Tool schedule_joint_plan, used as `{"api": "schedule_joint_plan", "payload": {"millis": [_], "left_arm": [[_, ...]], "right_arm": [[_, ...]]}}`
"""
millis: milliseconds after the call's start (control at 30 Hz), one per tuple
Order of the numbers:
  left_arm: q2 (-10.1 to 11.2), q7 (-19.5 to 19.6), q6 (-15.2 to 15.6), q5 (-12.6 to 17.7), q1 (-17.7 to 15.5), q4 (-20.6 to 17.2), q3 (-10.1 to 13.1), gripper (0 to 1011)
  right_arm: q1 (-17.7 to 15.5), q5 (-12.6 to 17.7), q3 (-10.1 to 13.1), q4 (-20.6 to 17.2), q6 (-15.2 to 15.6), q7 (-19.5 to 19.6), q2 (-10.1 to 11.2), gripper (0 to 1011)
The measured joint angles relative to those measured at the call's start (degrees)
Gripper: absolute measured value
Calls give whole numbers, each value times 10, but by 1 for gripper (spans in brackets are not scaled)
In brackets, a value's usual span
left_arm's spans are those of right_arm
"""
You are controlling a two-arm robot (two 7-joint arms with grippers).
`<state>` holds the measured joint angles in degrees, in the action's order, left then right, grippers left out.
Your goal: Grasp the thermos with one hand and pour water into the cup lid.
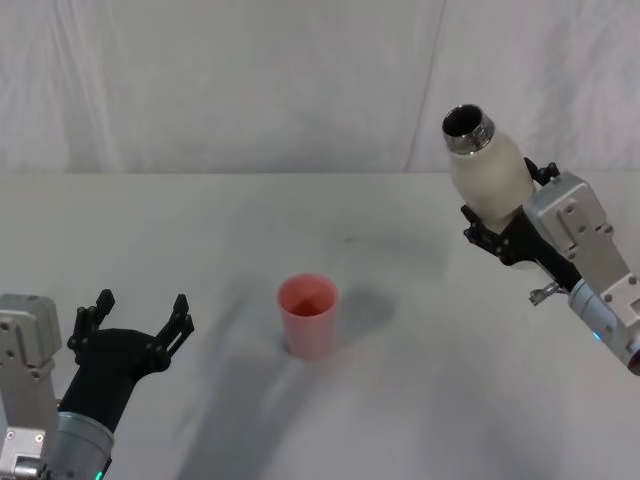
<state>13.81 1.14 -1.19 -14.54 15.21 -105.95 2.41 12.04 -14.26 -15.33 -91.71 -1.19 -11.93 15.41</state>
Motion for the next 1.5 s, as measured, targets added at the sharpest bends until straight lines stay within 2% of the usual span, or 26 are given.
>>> {"api": "schedule_joint_plan", "payload": {"millis": [267,467,733,1000,1133,1167,1233,1500], "left_arm": [[0,0,0,0,0,0,0,1001],[0,0,0,0,0,0,0,1001],[0,0,0,0,0,0,0,1001],[0,0,0,0,0,0,0,1001],[0,0,0,0,0,0,0,1001],[0,0,0,0,0,0,0,1001],[0,0,0,0,0,0,0,1001],[0,0,0,0,0,0,0,1001]], "right_arm": [[14,-13,-13,5,13,-10,7,950],[23,-34,-30,9,15,-15,16,950],[36,-79,-59,19,16,-16,30,950],[47,-119,-86,33,16,-12,31,950],[55,-150,-105,44,14,-5,32,950],[55,-150,-105,44,14,-5,32,950],[60,-172,-116,49,13,1,35,950],[67,-214,-139,58,8,12,38,950]]}}
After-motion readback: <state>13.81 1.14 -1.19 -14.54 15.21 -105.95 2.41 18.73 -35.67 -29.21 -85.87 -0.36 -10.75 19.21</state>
